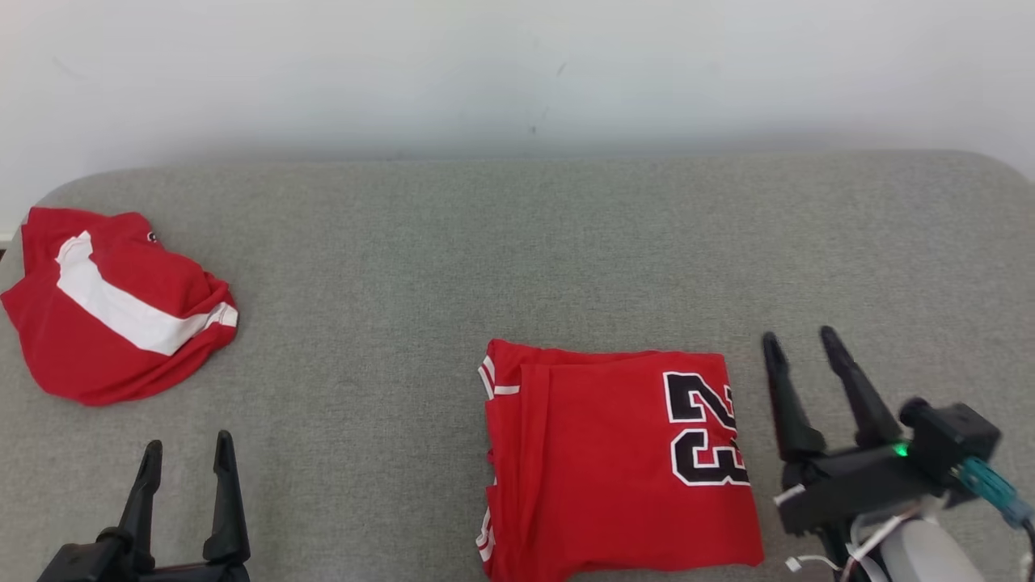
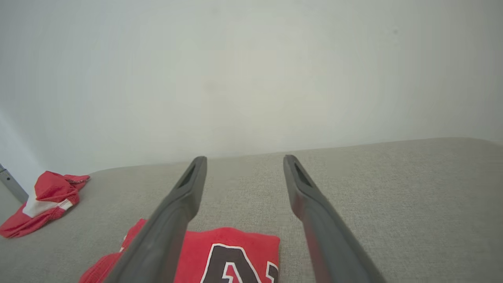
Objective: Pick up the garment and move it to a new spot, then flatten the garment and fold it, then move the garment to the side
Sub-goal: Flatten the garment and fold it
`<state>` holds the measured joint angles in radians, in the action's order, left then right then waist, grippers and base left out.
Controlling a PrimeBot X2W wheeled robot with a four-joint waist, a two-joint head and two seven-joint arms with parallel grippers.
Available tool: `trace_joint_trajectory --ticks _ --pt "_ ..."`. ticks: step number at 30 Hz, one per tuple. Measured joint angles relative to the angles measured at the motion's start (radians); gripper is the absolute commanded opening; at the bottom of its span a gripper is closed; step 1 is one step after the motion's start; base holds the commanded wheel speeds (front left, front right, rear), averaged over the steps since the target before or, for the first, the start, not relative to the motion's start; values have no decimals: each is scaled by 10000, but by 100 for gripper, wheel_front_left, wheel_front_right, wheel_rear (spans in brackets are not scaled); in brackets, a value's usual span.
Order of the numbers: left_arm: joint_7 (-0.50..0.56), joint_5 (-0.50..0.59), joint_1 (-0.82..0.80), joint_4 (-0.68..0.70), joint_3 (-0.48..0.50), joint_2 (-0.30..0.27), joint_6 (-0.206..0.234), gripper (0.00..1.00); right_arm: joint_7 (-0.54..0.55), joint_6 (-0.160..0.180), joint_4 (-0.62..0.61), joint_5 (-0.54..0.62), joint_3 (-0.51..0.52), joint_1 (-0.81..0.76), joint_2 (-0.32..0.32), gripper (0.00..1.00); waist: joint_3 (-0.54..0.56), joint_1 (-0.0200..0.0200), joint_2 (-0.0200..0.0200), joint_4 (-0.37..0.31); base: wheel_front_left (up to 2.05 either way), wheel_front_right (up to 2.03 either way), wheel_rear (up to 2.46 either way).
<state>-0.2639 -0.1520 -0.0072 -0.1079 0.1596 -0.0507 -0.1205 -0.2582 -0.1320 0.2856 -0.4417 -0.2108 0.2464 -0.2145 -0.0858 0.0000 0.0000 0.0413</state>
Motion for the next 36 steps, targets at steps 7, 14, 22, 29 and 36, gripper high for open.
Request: trace_joint_trajectory --ticks 7,14,22,29,36 --pt "0 48 122 73 21 2 33 100 -35 0 -1229 780 1104 -1424 299 100 271 0 0 -215 0 0 0" --pt "0 286 371 190 -155 2 88 100 -35 0 -1860 1200 1298 -2517 617 100 500 0 -1 -313 0 0 0" --pt "0 290 569 176 -364 2 82 100 -35 0 -1996 1440 1329 -2980 909 100 584 -1 0 -242 0 0 0" --pt "0 320 635 98 -500 0 46 100 -36 2 -1977 1505 1415 -3107 1049 100 600 0 0 -99 0 0 0" --pt "0 380 709 98 -510 -6 -2 100 -36 0 -1870 1576 1388 -3152 1101 100 615 0 -1 -63 0 0 0"
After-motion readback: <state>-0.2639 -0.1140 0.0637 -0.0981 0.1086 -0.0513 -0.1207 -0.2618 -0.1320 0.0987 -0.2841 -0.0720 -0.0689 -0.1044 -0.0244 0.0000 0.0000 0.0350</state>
